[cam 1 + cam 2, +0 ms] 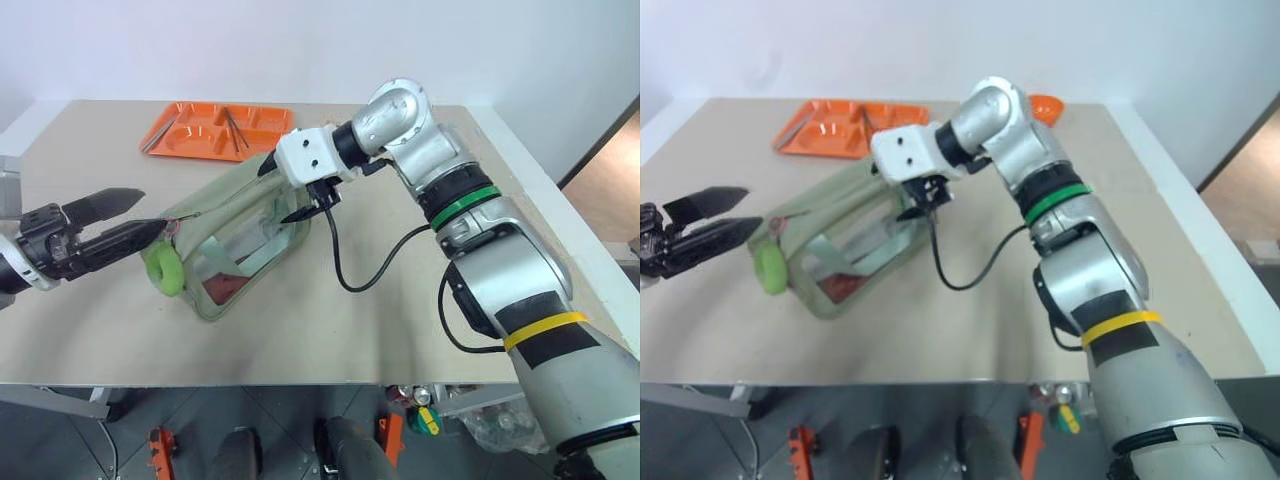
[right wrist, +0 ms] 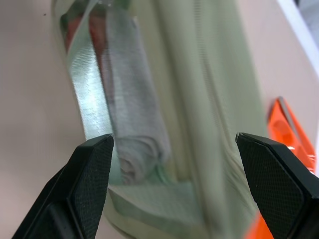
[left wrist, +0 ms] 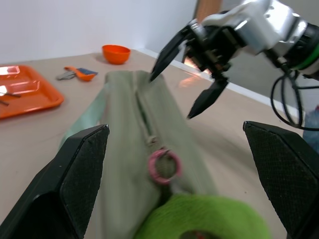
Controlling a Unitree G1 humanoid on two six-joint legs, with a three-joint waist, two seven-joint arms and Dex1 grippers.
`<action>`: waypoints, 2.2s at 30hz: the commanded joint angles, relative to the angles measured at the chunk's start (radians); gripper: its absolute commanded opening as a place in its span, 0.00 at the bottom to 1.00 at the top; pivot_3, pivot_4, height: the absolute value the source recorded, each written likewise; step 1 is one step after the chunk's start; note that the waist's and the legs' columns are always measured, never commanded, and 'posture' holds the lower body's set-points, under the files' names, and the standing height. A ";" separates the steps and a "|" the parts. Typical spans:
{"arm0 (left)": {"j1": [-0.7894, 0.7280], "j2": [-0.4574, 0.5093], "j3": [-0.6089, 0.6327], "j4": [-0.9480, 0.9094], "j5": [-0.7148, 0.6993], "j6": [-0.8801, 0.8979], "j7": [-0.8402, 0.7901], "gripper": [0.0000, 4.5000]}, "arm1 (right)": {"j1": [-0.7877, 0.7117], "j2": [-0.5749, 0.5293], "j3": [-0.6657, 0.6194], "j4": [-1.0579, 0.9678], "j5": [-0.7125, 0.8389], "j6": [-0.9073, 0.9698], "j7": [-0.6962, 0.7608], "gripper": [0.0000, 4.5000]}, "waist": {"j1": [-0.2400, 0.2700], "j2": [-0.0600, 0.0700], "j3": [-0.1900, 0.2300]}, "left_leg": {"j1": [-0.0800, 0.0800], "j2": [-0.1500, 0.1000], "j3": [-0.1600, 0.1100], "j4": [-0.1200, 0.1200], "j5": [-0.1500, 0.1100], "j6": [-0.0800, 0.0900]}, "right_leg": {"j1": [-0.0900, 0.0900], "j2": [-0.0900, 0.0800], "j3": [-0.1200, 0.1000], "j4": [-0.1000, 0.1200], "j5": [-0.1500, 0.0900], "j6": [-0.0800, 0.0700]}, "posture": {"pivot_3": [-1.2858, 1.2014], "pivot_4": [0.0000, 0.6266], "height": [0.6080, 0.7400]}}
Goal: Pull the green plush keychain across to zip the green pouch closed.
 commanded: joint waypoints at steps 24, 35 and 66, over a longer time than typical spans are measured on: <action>-0.034 -0.005 0.043 0.038 -0.059 -0.013 0.081 1.00 | 0.000 0.050 -0.017 0.130 -0.109 -0.027 -0.058 0.01 | -0.001 0.000 0.000 | 0.003 0.007 -0.005 0.000 0.001 -0.001 | -0.002 0.009 -0.002 0.010 -0.003 -0.010 | 0.52 0.24 1.00; 0.020 -0.069 0.072 -0.006 -0.103 -0.019 0.135 1.00 | -0.001 -0.156 -0.100 -0.170 -0.055 0.335 0.041 0.01 | 0.006 0.000 0.000 | -0.001 0.005 -0.006 0.000 0.004 -0.007 | -0.004 0.008 -0.002 0.010 -0.003 -0.008 | 0.52 0.24 1.00; -0.034 -0.064 0.037 0.010 -0.119 -0.031 0.162 1.00 | 0.206 -0.167 -0.008 -0.815 0.053 1.149 -0.067 0.01 | -0.004 0.001 0.001 | 0.005 0.013 -0.007 0.000 0.002 -0.014 | -0.008 0.019 -0.003 0.021 -0.007 -0.020 | 0.52 0.24 1.00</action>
